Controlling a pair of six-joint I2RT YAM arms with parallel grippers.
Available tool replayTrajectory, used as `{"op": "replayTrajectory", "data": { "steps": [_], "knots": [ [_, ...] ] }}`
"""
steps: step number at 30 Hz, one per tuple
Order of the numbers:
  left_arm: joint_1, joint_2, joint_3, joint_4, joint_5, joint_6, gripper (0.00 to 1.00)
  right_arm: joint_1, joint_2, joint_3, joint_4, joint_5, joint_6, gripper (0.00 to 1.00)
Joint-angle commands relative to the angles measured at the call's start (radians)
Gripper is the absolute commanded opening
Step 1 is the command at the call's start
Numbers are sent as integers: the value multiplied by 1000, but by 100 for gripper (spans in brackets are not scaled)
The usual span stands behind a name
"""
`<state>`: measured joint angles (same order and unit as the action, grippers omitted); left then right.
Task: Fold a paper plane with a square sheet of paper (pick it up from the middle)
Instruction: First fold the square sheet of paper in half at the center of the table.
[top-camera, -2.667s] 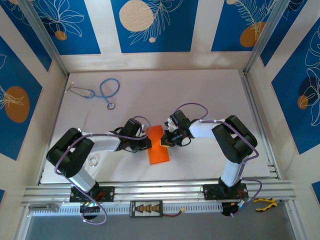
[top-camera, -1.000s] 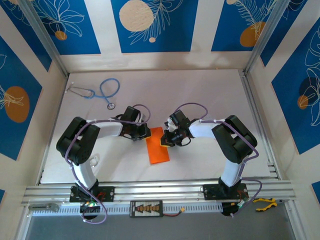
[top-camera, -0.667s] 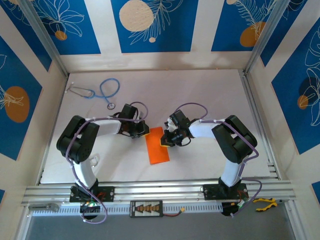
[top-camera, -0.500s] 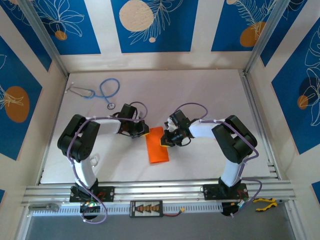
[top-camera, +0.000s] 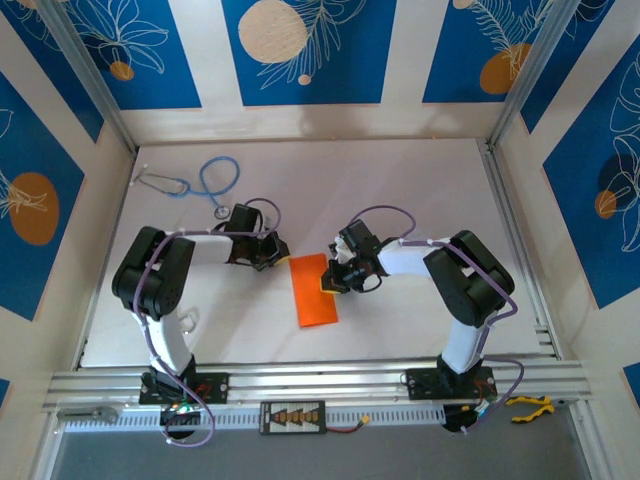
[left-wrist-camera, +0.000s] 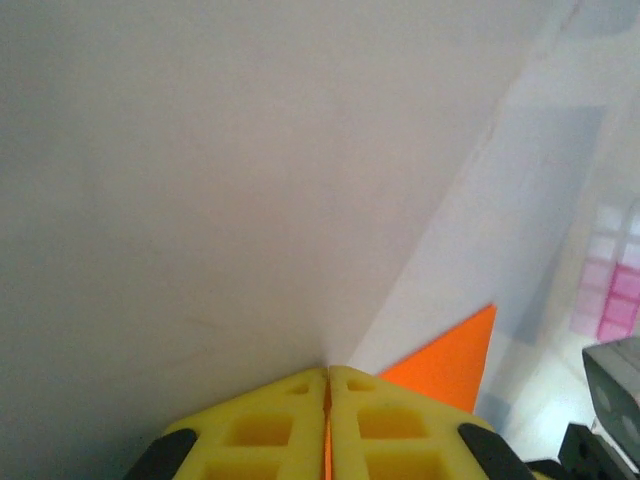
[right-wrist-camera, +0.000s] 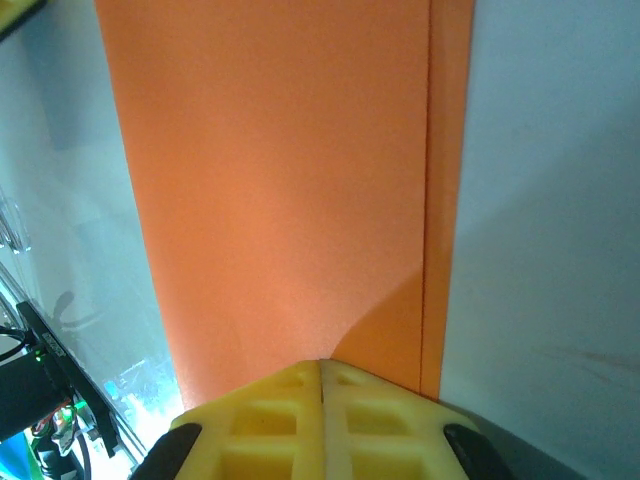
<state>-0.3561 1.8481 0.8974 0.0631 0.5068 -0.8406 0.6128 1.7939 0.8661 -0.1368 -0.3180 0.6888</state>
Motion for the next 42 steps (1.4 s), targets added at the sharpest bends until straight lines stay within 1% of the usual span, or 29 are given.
{"op": "replayTrajectory", "data": {
  "steps": [1, 8, 13, 15, 19, 23, 26, 29, 32, 37, 42],
  "knots": [
    [26, 29, -15, 26, -37, -39, 10, -8, 54, -56, -129, 105, -8, 0],
    [26, 9, -4, -16, -57, -34, 10, -8, 55, -55, -130, 105, -7, 0],
    [22, -96, -27, -12, -57, -27, 12, -8, 55, -52, -132, 106, -5, 0],
    [15, -135, -40, 7, -30, -20, 13, -8, 53, -50, -133, 108, -3, 0],
    [-15, -166, -88, 98, 74, -16, 13, -8, 52, -46, -136, 109, -3, 0],
    [-65, -140, -118, 162, 131, -4, 13, -8, 51, -45, -139, 110, -2, 0],
    [-98, -81, -116, 181, 152, 3, 13, -8, 48, -50, -139, 111, -2, 0],
    [-109, -40, -144, 187, 81, -4, 13, -8, 47, -53, -138, 112, -2, 0],
    [-110, 1, -158, 165, 35, -8, 12, -7, 50, -52, -136, 107, 0, 0],
    [-101, 2, -166, 115, -56, -20, 12, -6, 47, -49, -139, 108, -2, 0],
    [-87, -3, -125, 29, -119, -28, 12, -7, 42, -53, -141, 110, -5, 0]
  ]
}}
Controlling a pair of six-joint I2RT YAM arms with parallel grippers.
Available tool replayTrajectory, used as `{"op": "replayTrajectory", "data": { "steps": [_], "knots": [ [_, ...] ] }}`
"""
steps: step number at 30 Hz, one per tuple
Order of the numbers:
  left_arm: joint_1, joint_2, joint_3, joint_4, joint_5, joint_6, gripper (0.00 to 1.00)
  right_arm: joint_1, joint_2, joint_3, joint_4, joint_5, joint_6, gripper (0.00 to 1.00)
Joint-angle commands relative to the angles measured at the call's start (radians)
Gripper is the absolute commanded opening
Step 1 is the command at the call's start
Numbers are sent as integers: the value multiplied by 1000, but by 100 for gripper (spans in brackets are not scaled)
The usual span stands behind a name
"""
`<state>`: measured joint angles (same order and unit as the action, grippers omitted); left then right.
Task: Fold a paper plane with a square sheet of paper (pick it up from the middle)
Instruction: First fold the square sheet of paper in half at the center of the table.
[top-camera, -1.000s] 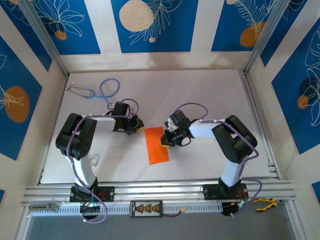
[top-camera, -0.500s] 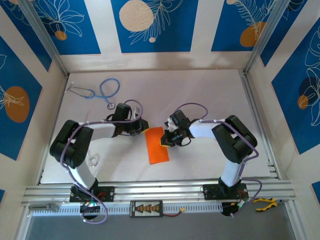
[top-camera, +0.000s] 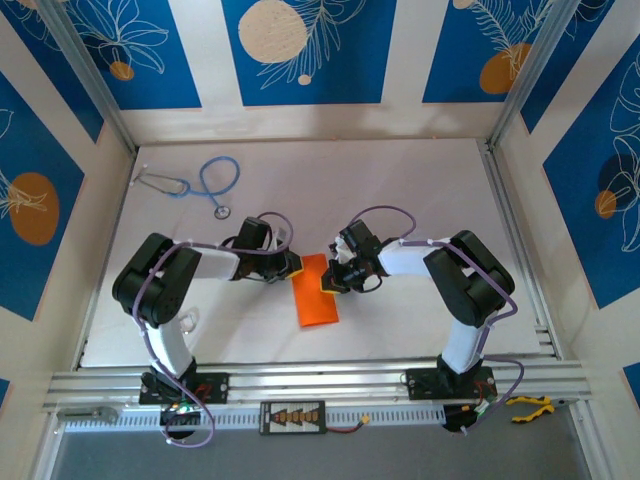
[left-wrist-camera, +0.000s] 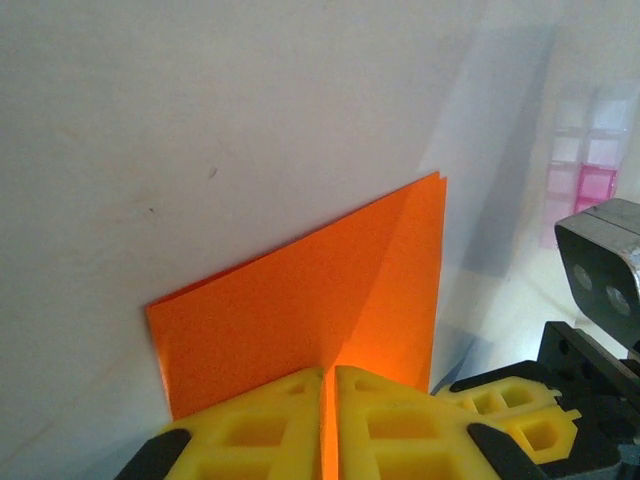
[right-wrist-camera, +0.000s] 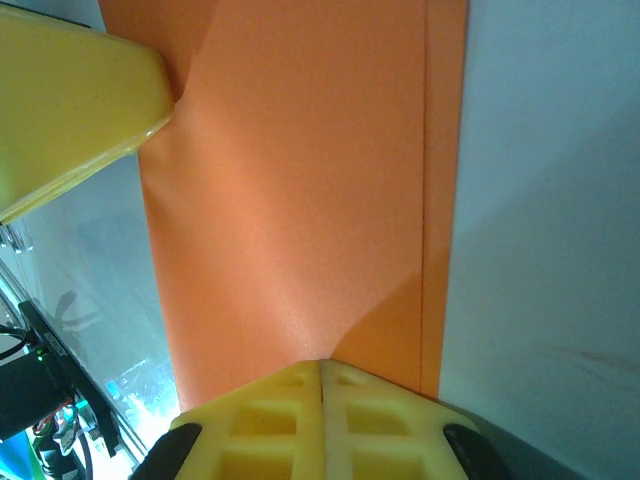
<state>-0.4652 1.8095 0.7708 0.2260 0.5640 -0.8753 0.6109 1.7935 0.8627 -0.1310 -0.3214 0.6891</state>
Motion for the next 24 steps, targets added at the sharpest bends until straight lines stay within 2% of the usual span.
{"op": "replayTrajectory", "data": {
  "steps": [1, 6, 24],
  "knots": [
    [22, 29, 13, -156, -194, 4, 12, -4, 43, -50, -147, 113, -7, 0],
    [25, 13, 73, -259, -261, 16, 14, -5, 46, -51, -142, 110, -5, 0],
    [55, 14, 148, -363, -302, 25, 13, -2, 46, -54, -140, 108, -3, 0]
  ]
}}
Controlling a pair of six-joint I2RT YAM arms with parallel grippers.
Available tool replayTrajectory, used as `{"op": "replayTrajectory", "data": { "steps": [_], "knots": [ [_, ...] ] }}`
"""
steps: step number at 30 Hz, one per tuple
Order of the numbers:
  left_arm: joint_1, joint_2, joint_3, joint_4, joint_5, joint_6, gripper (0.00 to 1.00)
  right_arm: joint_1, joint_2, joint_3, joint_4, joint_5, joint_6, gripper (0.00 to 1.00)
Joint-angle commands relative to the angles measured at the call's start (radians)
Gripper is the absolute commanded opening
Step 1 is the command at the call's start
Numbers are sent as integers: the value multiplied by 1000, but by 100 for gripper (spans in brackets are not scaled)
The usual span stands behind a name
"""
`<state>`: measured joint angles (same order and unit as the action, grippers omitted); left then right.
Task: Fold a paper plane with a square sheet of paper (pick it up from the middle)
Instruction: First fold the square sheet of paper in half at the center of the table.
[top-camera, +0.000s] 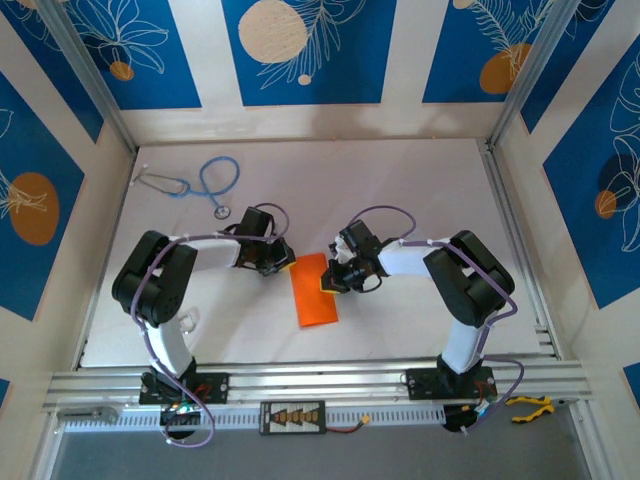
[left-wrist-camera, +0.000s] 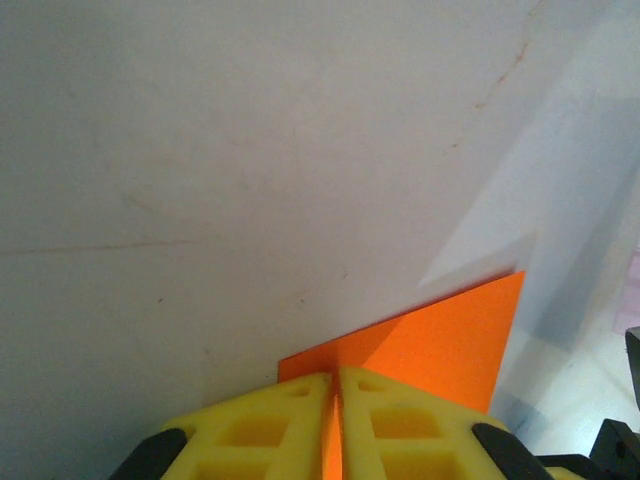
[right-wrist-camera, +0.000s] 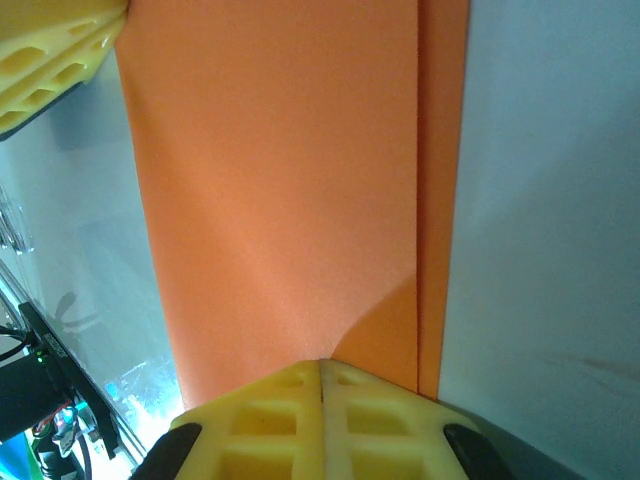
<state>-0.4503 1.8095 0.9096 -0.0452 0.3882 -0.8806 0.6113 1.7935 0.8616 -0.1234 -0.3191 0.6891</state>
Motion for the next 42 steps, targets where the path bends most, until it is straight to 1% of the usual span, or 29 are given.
{"op": "replayTrajectory", "data": {
  "steps": [1, 9, 16, 20, 23, 25, 28, 33, 37, 42],
  "knots": [
    [41, 7, 13, -94, -121, 33, 13, -2, 43, -55, -148, 107, -2, 0],
    [39, -89, -3, -67, -40, 44, 15, -2, 42, -54, -151, 109, -3, 0],
    [33, -184, -80, -38, -17, 34, 16, -2, 40, -52, -153, 109, -3, 0],
    [6, -235, -135, 3, 3, 13, 16, -1, 41, -53, -150, 108, -2, 0],
    [-40, -273, -178, 31, -8, -18, 15, 1, 39, -55, -148, 109, -2, 0],
    [-93, -298, -208, 53, -17, -36, 16, 1, 39, -55, -148, 107, 1, 0],
    [-159, -349, -261, 71, -62, -63, 16, 5, 35, -55, -147, 108, 4, 0],
    [-257, -388, -332, 163, -52, -117, 17, 12, 35, -52, -151, 110, 4, 0],
    [-324, -359, -359, 220, -68, -145, 17, 17, 32, -53, -151, 114, 9, 0],
    [-378, -290, -419, 313, -83, -187, 17, 24, 26, -57, -151, 120, 11, 0]
  ]
}}
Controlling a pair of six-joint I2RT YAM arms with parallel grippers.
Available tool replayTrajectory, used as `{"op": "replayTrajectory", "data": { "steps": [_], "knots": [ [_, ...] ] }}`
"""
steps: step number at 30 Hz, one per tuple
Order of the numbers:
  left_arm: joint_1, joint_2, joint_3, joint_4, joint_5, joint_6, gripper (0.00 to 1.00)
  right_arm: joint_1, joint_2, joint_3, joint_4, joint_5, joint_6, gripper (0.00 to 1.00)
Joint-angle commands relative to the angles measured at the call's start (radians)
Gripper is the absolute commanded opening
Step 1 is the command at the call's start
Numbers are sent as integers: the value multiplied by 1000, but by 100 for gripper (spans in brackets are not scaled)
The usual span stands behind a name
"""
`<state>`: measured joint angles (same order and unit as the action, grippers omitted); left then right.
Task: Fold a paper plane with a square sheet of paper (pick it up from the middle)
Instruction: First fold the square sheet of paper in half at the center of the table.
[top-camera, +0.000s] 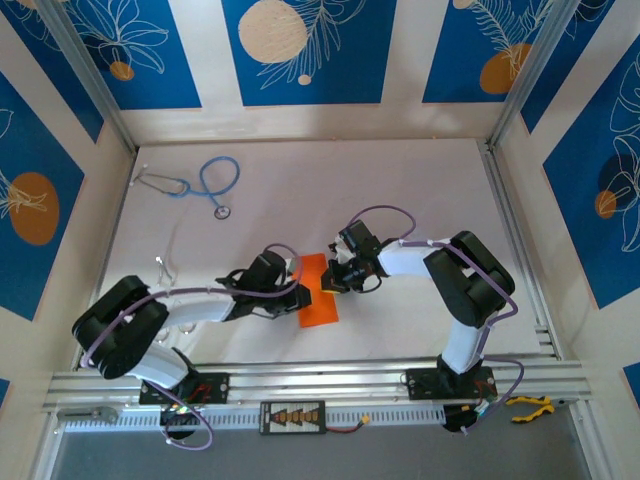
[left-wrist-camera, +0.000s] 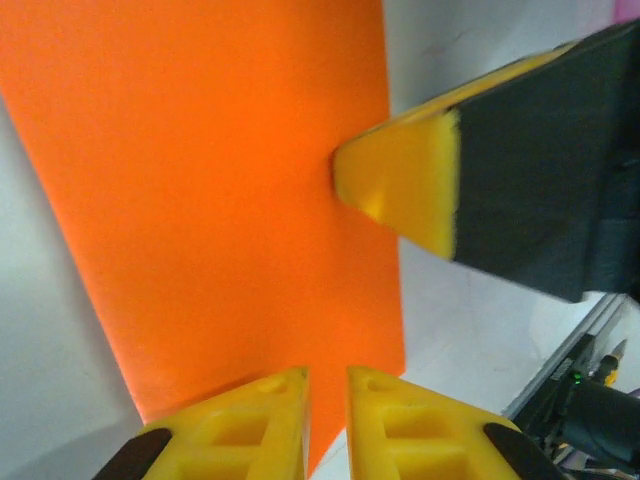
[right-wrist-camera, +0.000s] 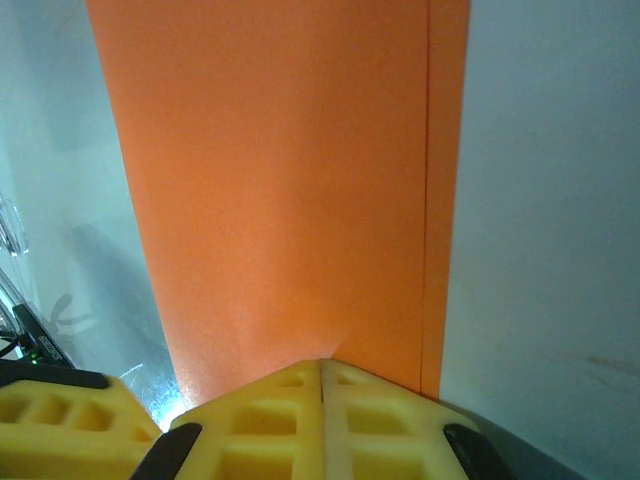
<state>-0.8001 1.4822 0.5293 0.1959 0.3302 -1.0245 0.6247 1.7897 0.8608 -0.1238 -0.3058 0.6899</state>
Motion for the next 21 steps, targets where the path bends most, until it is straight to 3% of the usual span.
{"op": "replayTrajectory", "data": {
  "steps": [1, 10, 15, 21],
  "knots": [
    [-37, 47, -52, 85, -26, -49, 17, 10, 27, -58, -151, 106, 12, 0],
    [-111, -25, -154, 69, -86, -85, 17, 10, 16, -59, -164, 116, 7, 0],
    [-125, -110, -100, -64, -109, -30, 18, 9, 19, -58, -165, 118, 8, 0],
    [-144, -66, -61, -15, -60, -10, 19, 9, 23, -59, -162, 119, 11, 0]
  ]
}}
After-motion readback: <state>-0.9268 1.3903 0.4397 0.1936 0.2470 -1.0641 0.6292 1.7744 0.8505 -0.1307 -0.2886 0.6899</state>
